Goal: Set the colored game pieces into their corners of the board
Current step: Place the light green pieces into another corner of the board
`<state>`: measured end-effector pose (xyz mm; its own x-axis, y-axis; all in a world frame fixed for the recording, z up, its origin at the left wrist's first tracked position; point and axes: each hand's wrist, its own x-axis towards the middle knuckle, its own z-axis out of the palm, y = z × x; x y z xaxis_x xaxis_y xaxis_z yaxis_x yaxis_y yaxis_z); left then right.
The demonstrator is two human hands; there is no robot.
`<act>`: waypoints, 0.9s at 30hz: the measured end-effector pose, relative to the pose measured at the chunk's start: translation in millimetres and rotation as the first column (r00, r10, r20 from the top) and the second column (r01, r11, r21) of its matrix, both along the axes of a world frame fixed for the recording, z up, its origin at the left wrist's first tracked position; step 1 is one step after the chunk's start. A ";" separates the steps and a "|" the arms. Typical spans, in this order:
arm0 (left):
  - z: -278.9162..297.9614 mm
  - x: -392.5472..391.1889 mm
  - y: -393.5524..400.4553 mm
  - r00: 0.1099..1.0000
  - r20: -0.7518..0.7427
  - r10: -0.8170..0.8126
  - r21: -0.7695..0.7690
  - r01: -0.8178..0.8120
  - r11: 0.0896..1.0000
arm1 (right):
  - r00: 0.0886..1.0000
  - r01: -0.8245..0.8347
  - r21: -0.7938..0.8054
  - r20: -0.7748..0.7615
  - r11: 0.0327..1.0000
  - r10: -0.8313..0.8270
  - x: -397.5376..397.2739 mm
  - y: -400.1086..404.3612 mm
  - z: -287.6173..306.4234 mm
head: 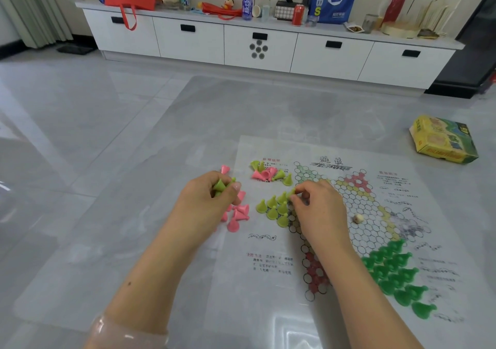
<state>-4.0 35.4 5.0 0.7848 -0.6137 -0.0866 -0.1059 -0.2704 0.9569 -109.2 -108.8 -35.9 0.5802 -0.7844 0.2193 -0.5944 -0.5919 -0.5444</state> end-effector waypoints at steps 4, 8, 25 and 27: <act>-1.0 -0.4 -0.4 1.000 0.002 -0.003 0.005 0.003 1.000 | 1.000 -0.006 0.000 0.005 1.000 0.006 0.1 -1.1 -0.6; -0.7 -0.5 -0.7 1.000 -0.004 -0.007 0.008 0.007 1.000 | 1.000 -0.014 -0.003 -0.001 1.000 0.014 -0.1 -1.4 -0.8; 5.9 -8.7 -3.1 0.998 -0.042 -0.045 0.003 0.045 0.999 | 1.000 -0.014 0.017 -0.005 1.000 0.014 -0.8 -0.2 -0.1; 6.0 -8.4 -2.4 0.998 -0.045 -0.046 0.006 0.046 0.999 | 1.000 -0.020 0.019 -0.005 1.000 0.020 -1.0 -0.7 0.2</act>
<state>-12.3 33.0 11.0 0.7509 -0.6485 -0.1251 -0.0758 -0.2727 0.9591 -110.2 -109.5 -35.7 0.5973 -0.7764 0.2012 -0.5853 -0.5935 -0.5525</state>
